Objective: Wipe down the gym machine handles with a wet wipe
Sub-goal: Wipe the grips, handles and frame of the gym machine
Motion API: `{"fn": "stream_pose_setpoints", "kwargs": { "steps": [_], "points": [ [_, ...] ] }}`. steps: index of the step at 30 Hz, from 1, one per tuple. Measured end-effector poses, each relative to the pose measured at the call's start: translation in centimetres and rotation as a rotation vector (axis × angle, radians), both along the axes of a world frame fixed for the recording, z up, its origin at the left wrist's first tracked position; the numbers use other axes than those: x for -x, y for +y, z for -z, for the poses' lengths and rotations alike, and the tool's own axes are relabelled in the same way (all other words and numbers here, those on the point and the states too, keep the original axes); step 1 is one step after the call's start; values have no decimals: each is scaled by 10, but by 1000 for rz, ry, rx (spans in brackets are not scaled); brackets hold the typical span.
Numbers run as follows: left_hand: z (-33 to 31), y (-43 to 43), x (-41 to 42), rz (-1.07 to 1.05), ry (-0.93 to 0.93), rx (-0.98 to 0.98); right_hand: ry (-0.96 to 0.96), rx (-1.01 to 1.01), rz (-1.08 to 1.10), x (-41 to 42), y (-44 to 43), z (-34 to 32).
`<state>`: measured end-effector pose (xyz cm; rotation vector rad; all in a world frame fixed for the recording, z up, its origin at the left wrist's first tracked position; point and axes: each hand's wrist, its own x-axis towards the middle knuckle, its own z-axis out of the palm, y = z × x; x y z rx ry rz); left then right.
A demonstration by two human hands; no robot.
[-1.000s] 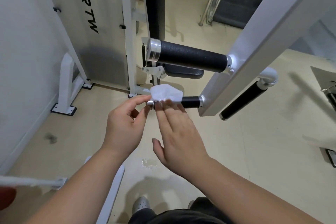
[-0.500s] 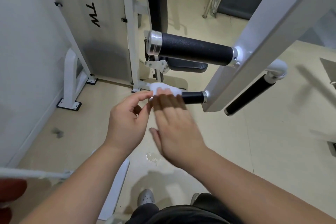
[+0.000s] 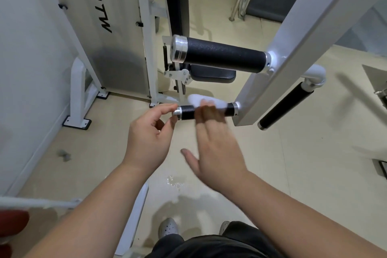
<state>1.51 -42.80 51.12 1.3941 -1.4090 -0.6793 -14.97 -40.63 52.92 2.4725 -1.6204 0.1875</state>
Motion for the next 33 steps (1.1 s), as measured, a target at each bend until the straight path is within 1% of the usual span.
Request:
{"fn": "stream_pose_setpoints", "kwargs": {
  "steps": [2,3,5,7,8,11,13,14,17,18,20,22,23,26,27,28,31,33],
  "points": [
    [-2,1,1,5,1,-5,-56,-50,-122,-20,1,3],
    [-3,0,0,6,-7,-9,-62,-53,-151,-24,0,3],
    [-3,-1,-6,-2,-38,-11,-14,-34,-153,-20,-5,2],
    [-3,-1,-10,-3,-53,-11,35,-41,-71,-2,-7,-1],
    [-4,-1,-11,-1,-50,-14,23,-48,-11,9,-8,-1],
    [-2,0,-10,11,-47,-6,-111,12,93,25,-6,-1],
    [0,1,-7,13,-21,-15,-164,13,130,16,-3,1],
    [1,1,-5,12,-5,-23,-174,3,108,6,-2,2],
    [1,0,-5,18,-3,-24,-197,-48,-103,-21,-1,4],
    [1,0,-7,21,-8,-28,-186,-59,-156,-24,-2,4],
    [0,-1,-12,27,-23,-40,-102,-21,-198,-16,-7,0],
    [0,-3,-16,35,-46,-50,-37,22,-133,2,-11,-1],
    [0,-3,-17,37,-63,-53,-47,32,-70,11,-14,-1],
    [-2,-5,-15,36,-118,-46,-172,56,86,21,-14,2],
    [-3,-6,-14,38,-136,-40,-183,69,112,15,-13,4],
    [-4,-6,-12,37,-153,-38,-175,76,104,6,-10,5],
    [-7,-6,-9,22,-171,-47,-159,42,-96,-20,-5,11],
    [-5,-6,-10,12,-184,-57,-104,37,-177,-17,-9,8]
  ]
}}
